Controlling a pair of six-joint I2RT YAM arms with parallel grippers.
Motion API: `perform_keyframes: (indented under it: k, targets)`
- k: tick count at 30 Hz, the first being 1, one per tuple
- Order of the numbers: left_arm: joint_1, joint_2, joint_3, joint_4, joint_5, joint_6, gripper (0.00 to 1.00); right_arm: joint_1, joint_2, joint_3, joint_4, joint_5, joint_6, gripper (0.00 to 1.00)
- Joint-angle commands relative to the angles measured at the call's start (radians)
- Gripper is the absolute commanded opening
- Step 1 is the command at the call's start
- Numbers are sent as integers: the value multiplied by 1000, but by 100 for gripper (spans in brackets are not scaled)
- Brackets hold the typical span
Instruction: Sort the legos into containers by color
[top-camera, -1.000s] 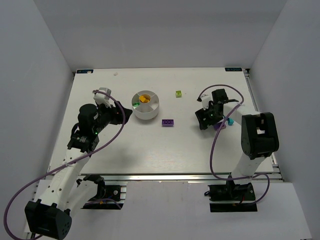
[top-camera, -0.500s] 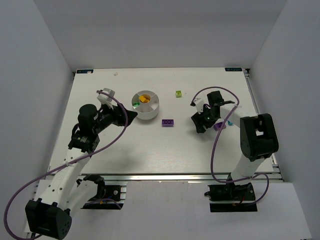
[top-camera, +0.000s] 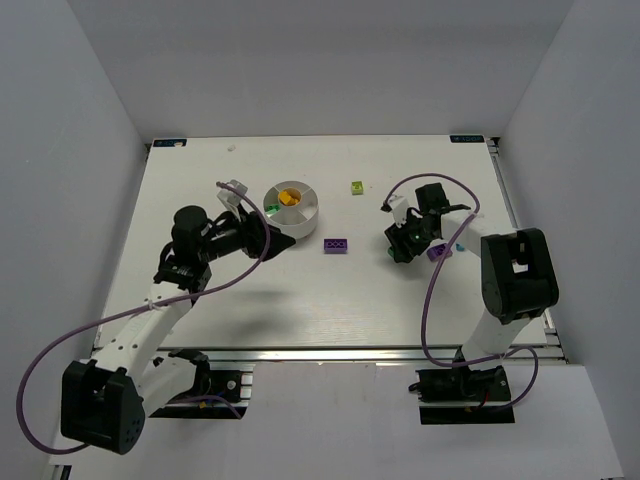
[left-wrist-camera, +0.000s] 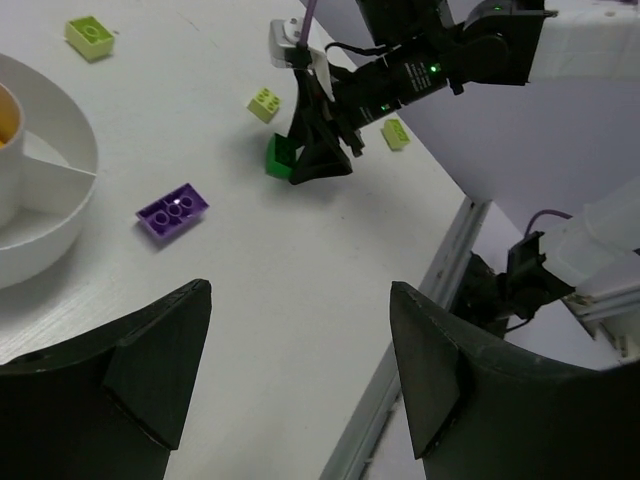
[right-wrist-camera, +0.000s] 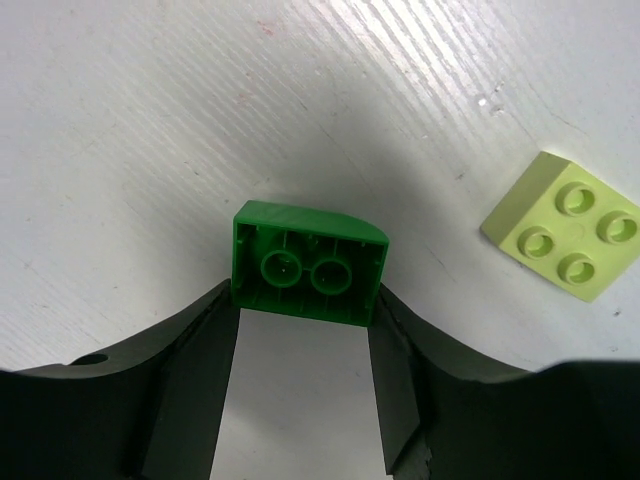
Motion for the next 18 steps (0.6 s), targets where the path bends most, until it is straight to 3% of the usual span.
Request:
perform_keyframes:
  k: [1,9,18]
  targets:
    - [-30,28,5,89,73,-87,82,0,-59,-5,7,-94,-23,37]
    - [-154,203,133,11,18,-279,82,50,-366,-71,-98,-509,-212,32]
    - [-297,395,275,-17,-108,-344,83,181,-522,-72,-53,-535,-165,32]
